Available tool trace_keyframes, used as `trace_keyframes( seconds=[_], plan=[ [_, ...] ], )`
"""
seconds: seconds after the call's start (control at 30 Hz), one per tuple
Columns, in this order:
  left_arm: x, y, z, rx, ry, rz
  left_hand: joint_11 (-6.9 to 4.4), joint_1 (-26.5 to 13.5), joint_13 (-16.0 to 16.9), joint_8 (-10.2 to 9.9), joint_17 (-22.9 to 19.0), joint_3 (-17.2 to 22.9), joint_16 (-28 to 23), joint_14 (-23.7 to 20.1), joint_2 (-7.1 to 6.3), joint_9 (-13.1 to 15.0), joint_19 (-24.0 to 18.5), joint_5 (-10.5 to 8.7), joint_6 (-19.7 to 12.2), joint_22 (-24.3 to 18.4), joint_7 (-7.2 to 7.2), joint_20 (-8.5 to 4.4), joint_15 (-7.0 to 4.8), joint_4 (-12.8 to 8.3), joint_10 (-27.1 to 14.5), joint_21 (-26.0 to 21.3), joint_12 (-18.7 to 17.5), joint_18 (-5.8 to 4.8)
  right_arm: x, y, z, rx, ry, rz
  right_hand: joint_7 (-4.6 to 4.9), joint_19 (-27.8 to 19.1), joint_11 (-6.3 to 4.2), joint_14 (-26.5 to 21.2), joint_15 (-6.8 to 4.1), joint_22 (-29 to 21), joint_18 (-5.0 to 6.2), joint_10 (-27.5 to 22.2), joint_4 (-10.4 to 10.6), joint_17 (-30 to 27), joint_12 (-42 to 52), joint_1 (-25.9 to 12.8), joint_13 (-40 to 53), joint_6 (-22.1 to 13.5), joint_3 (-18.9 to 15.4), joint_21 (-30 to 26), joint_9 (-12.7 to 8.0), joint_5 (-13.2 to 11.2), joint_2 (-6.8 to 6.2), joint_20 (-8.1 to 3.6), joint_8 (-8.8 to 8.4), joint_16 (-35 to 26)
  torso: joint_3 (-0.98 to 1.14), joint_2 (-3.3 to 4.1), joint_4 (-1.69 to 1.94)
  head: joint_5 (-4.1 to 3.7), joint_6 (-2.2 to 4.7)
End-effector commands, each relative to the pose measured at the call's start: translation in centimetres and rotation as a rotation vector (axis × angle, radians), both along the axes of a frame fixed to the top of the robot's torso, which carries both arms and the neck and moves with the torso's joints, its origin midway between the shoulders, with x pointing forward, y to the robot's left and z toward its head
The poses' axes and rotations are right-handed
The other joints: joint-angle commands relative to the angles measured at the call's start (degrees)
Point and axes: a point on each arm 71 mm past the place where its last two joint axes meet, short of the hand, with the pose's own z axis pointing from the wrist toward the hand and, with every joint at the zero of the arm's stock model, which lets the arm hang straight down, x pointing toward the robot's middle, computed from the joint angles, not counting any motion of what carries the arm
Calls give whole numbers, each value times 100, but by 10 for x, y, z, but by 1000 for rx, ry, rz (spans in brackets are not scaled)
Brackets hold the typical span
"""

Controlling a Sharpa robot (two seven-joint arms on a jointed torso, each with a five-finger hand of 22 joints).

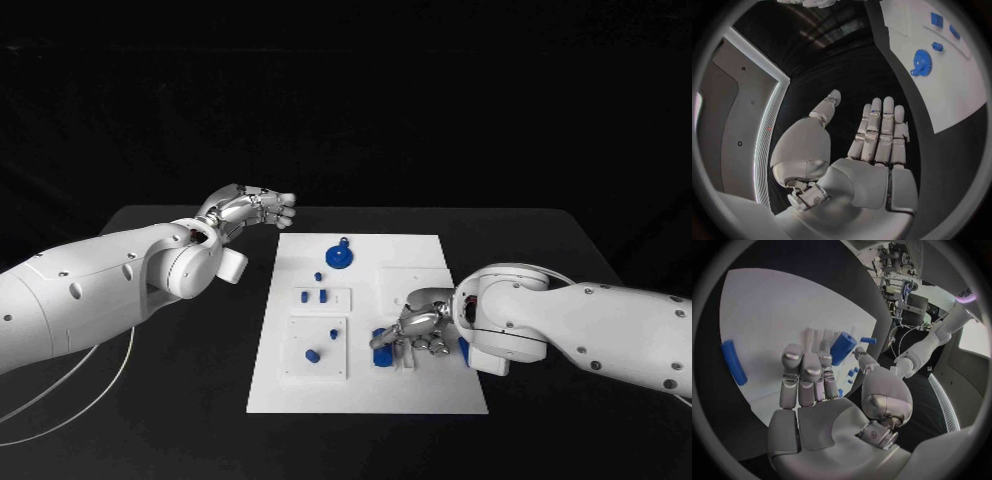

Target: Assemble the parts on the task board

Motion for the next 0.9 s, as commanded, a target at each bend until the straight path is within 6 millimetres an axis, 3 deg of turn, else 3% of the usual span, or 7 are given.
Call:
trace_keyframes(
  seconds=[0.03, 0.13, 0.43, 0.7, 0.83, 0.9],
  plan=[
    [0, -1, 1, -10, 0, -11, -13, -53, -9, 24, 5, -13, -21, 8, 14, -7, -5, -9, -55, 7, 1, 14, 31, 23, -33, -34, -20, 93, -1, 0, -1, -1, -12, 9, 5, -15, -27, -22, -17, -2, 259, -14, -59, 3, -42, -21, 7, -21, -80, -27, -11, -24, 19, -13, -20, -40, 1, -1, -1, 8, 0],
    [0, -1, 1, -10, 0, -11, -13, -54, -9, 24, 6, -13, -22, 8, 14, -8, -6, -9, -56, 7, 1, 14, 31, 24, -34, -35, -20, 93, -3, 0, -2, 6, 2, 38, 5, -20, -36, -22, -21, -17, 259, -9, -270, 1, -57, -28, 19, -16, -233, -42, -15, -20, 54, -28, -31, -49, 2, 0, 0, 10, 1],
    [0, 1, 1, -8, 1, -7, -12, -55, -9, 24, 10, -12, -26, 8, 17, -9, -6, -8, -58, 9, 2, 14, 32, 24, -35, -37, -20, 93, -9, -3, -3, 35, 51, 108, 15, 8, -23, -5, -9, -51, 259, 7, -805, -14, -91, 304, 43, 3, -255, -58, -29, -22, 80, -12, -53, -78, 4, -1, -6, 29, -4],
    [0, 0, 1, -9, 1, -8, -12, -56, -9, 23, 14, -11, -29, 8, 22, -10, -6, -7, -60, 11, 2, 14, 32, 25, -37, -39, -19, 94, -6, -9, -4, 23, 40, 80, 9, 18, -28, 1, -12, -60, 259, 16, -889, -16, -101, 351, 50, 43, -274, -60, -25, -23, 66, 8, -40, -83, 4, -1, -6, 16, 4],
    [0, 0, 1, -9, 1, -9, -12, -56, -9, 24, 16, -10, -30, 8, 26, -10, -6, -6, -60, 12, 2, 14, 32, 26, -37, -40, -19, 94, -5, -10, -4, 14, 41, 75, 3, 37, -34, 9, -17, -70, 259, 33, -853, -17, -106, 362, 53, 68, -233, -60, -24, -23, 269, 16, -35, -85, 2, 2, -4, 9, -7],
    [0, 0, 1, -9, 2, -10, -12, -57, -9, 24, 16, -10, -31, 8, 28, -10, -6, -6, -60, 12, 2, 14, 32, 27, -37, -40, -19, 94, -5, -10, -5, 10, 44, 74, 3, 37, -33, 10, -16, -84, 253, 38, -651, -19, -118, 127, 51, 79, -246, -73, -28, -23, 529, 38, -38, -90, 1, 1, -2, 5, -11]
  ],
)
